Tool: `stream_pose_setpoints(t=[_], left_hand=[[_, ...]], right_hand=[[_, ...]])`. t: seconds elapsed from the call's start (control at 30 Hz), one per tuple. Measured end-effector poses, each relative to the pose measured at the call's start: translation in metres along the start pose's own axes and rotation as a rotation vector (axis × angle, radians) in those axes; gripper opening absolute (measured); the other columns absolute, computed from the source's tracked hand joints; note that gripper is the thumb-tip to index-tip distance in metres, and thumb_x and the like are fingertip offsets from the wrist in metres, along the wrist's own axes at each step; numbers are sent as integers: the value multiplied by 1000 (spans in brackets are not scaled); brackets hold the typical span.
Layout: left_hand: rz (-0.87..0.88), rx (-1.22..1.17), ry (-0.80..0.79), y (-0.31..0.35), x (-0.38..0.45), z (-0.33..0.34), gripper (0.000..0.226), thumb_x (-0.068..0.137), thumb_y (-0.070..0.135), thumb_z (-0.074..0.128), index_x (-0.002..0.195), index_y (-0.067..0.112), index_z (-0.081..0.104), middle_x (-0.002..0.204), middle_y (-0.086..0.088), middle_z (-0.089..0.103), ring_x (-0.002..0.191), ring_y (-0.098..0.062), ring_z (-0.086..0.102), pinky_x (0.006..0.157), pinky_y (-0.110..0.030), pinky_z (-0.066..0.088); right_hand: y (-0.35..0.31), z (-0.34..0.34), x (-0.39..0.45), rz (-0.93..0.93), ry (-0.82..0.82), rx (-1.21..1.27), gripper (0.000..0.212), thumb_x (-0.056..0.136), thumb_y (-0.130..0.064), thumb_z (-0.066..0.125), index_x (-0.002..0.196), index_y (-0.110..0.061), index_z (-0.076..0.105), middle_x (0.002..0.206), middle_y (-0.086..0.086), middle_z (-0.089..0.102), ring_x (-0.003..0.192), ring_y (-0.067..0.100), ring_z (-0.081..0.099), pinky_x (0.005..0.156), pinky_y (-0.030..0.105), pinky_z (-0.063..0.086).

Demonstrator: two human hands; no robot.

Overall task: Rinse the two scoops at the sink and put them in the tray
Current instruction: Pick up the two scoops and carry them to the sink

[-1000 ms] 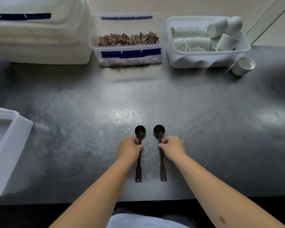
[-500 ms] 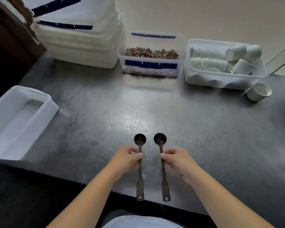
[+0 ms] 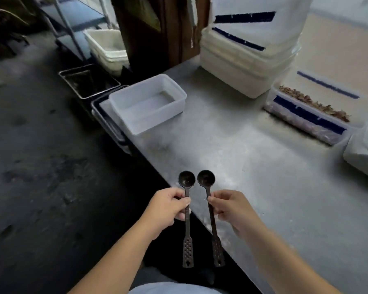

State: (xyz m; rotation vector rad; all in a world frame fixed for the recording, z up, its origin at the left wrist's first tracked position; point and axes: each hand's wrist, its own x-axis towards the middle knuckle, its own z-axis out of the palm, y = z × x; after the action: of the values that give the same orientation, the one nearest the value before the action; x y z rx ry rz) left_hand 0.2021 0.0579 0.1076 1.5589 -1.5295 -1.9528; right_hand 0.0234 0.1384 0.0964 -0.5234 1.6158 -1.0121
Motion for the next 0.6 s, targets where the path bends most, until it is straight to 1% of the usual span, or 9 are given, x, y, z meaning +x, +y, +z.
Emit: stream_pose_setpoints(t=[0.07,0.13,0.2,0.27,0.43,0.53,0.6], left_hand=[[8,-59,74,-7,-16,-31,10,89,18,64,80,18,68,69,-6,73,50,-11,63,41,-22,27],[16,-115,140,-17,-32,-64,7,89,18,64,84,16,68,69,-6,73,50,-10,63,41,-22,27],[18,-169,210,-29,-50,-101,6,90,17,64,86,14,68,68,-5,72,50,-10,62,40,-22,27],[20,-232,278,-45,-72,-141,6,90,15,63,86,14,67,65,-4,72,49,-10,62,40,-22,25],[44,-346,458,-94,-134,-242,9,90,15,62,82,16,66,61,-1,72,49,-10,63,39,-21,26],[46,-410,566,-124,-168,-299,9,91,13,62,83,16,65,59,0,71,47,-9,62,39,-20,24],[37,-446,648,-143,-193,-333,10,90,13,62,82,16,64,59,0,71,47,-9,62,37,-19,24]], right_hand=[[-10,36,4,-8,-80,-25,16,86,-8,70,75,3,70,54,2,56,50,14,48,46,20,33],[-20,77,7,-16,-176,-65,15,87,-8,68,73,-6,71,51,1,54,49,13,45,45,19,30],[-29,122,9,-31,-274,-103,21,88,-9,67,68,-14,72,51,1,53,47,10,44,44,18,29],[-36,171,6,-48,-363,-155,24,88,-9,66,66,-16,72,53,1,53,48,10,45,44,17,31],[-43,301,-9,-58,-537,-269,19,88,-10,68,70,-14,74,61,5,55,53,10,49,50,21,36],[-44,383,-19,-66,-642,-322,25,89,-6,67,66,-13,73,56,3,54,47,7,46,43,17,34],[-41,434,-27,-66,-716,-348,24,89,-4,66,67,-11,72,55,3,53,44,6,45,40,15,33]])
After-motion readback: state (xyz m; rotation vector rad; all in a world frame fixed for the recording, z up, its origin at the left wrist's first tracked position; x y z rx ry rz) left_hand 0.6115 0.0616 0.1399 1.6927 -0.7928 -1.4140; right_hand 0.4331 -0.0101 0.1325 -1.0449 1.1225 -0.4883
